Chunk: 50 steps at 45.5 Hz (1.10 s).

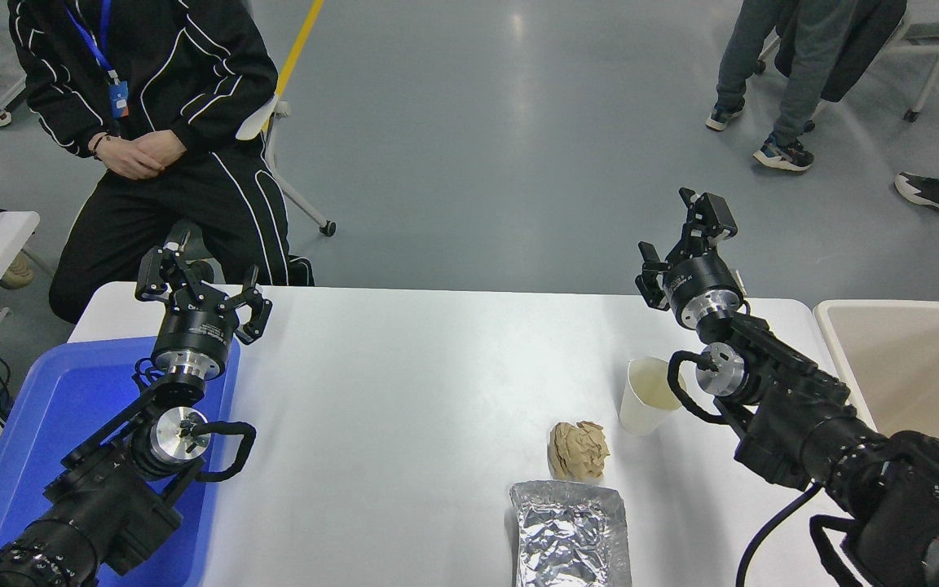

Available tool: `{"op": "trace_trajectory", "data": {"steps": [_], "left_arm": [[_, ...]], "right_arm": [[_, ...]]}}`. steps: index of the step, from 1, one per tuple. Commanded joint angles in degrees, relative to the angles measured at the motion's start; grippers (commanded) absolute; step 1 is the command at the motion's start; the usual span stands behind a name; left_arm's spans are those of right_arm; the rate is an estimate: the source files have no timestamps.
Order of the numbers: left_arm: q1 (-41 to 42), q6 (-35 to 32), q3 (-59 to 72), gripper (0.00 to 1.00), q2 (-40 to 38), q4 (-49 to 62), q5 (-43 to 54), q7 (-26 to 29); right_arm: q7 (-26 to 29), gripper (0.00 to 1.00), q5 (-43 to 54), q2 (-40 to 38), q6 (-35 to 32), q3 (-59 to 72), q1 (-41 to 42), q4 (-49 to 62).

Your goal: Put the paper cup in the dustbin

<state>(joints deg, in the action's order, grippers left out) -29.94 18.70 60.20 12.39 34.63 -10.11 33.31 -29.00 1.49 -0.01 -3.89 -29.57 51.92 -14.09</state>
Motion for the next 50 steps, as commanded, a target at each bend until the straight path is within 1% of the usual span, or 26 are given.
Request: {"op": "trace_trajectory", "data": {"steps": [1, 50], "left_arm": [[0.1, 0.0, 0.0, 1.00, 0.0, 0.0, -0.1, 0.0], [0.0, 0.0, 0.0, 1.00, 0.0, 0.0, 0.0, 0.0]], "right_arm": [[0.0, 0.99, 0.0, 0.0, -0.1, -0.1, -0.1, -0.1], [-0.1, 0.99, 0.0, 0.0, -0.1, -0.3, 0.8, 0.6]]}}
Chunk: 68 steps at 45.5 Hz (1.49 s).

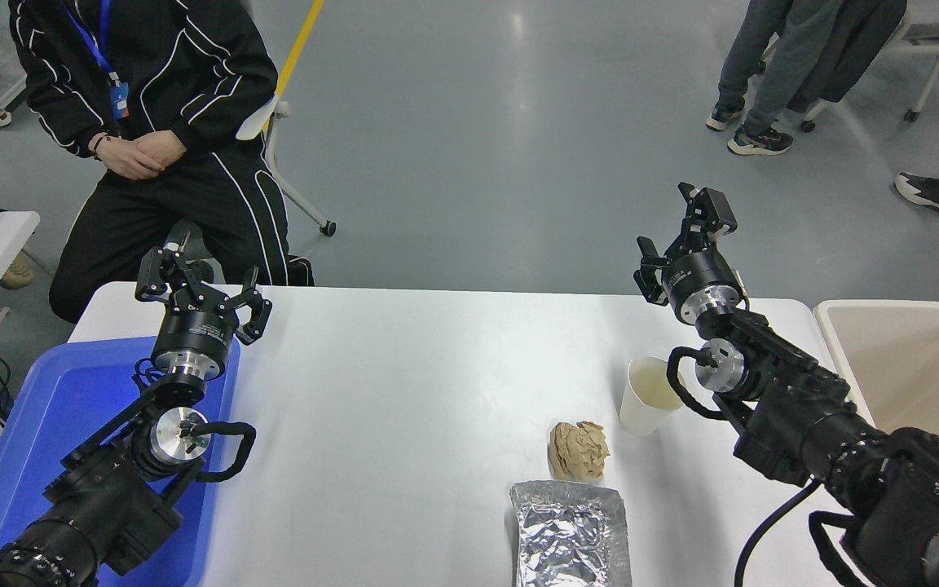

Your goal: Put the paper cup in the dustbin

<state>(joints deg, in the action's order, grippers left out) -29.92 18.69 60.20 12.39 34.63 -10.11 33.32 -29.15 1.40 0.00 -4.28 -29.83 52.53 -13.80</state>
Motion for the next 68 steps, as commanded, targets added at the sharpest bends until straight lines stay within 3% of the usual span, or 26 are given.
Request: {"op": "trace_trajectory", "data": {"steps": [1, 39, 55, 68], "left_arm": [[0.0, -0.1, 0.0, 1.00, 0.0, 0.0, 0.0, 0.0], [-0.1, 0.0, 0.0, 1.00, 0.0, 0.0, 0.0, 0.0], [0.0, 0.0, 0.0, 1.00, 0.0, 0.0, 0.0, 0.0], [0.0, 0.0, 0.0, 1.00, 0.1, 0.0, 0.0, 0.0]], "right_arm": [[0.0, 0.99, 0.0, 0.0, 0.4, -0.1, 0.2, 0.4], [0.5, 0.99, 0.2, -4.5, 0.5, 1.8, 1.5, -1.5], [2.2, 0.99, 0.0, -24.2, 0.1, 30.7, 14.3, -16.7], [4.6, 1.00, 3.7, -28.3, -5.8, 53.5, 26.0, -18.2]]}}
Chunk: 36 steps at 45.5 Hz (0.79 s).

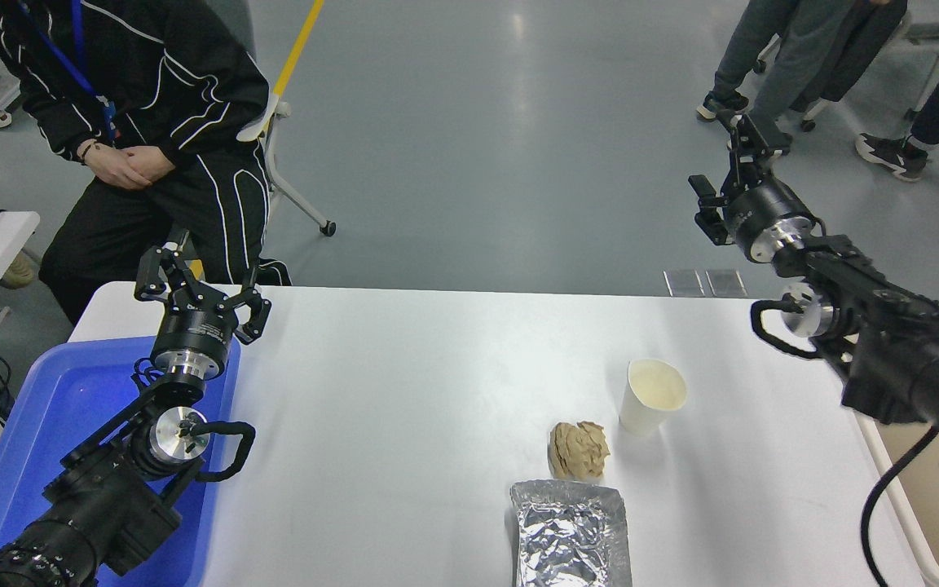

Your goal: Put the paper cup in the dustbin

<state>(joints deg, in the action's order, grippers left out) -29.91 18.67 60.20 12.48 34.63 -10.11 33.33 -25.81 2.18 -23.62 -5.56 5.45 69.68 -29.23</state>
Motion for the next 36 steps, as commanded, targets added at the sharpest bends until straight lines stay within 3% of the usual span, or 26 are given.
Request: {"op": "trace_trajectory", "data": {"steps": [1, 11, 26, 36], "left_arm": [[0.0, 0.0, 0.0, 1.00, 0.0, 0.0, 0.0, 0.0], [-0.1, 0.0, 0.0, 1.00, 0.0, 0.0, 0.0, 0.0], [-0.1, 0.0, 0.0, 1.00, 0.0, 0.0, 0.0, 0.0], [0.0, 0.0, 0.0, 1.00, 0.0, 0.0, 0.0, 0.0]], "right_arm": [[1.4, 0.99, 3.6, -4.6, -5.2, 19.8, 9.3, -2.8], [1.2, 0.99, 17.1, -4.4, -7.8, 29.3, 14.3, -5.3], [0.9, 0.99, 49.7, -1.3, -8.1, 32.0, 19.4, -13.9], [0.8, 0.99, 56.4, 1.0, -8.1, 32.7, 19.4, -20.2]]}}
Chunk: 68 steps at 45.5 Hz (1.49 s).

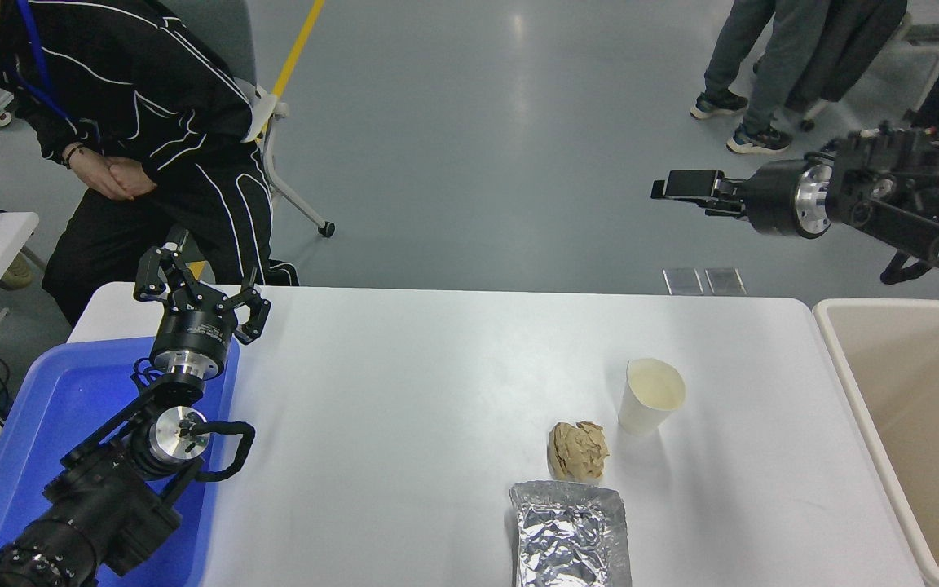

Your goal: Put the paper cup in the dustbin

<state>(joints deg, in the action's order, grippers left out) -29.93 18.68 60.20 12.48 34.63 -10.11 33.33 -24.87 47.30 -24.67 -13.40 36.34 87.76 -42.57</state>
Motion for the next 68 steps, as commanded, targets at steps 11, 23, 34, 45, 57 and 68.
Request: {"op": "trace_trajectory", "data": {"steps": [11, 23, 34, 45, 57, 68], "left_arm": [[0.1, 0.0, 0.0, 1.00, 0.0, 0.0, 0.0, 0.1], [0.1, 0.0, 0.0, 1.00, 0.0, 0.0, 0.0, 0.1], [0.1, 0.0, 0.0, 1.00, 0.0, 0.0, 0.0, 0.0], [0.1, 0.0, 0.0, 1.00, 0.0, 0.0, 0.0, 0.0], [0.1, 0.0, 0.0, 1.00, 0.0, 0.0, 0.0, 0.1], [0.1, 0.0, 0.0, 1.00, 0.0, 0.0, 0.0, 0.0]], "right_arm": [[0.1, 0.99, 12.8, 4.7, 0.5, 2.0, -3.0, -7.5], [0.3, 0.99, 12.7, 4.1, 2.2, 2.0, -8.4, -4.4], [0.2, 0.99, 12.7, 1.8, 3.1, 1.8, -10.0, -4.2], [0.2, 0.99, 12.7, 1.7, 4.1, 1.7, -13.3, -0.3], [0.3, 0.97, 12.2, 2.1, 6.8, 1.7, -15.8, 1.3], [0.3, 0.98, 11.9, 2.3, 7.1, 1.5, -18.9, 4.1]]}}
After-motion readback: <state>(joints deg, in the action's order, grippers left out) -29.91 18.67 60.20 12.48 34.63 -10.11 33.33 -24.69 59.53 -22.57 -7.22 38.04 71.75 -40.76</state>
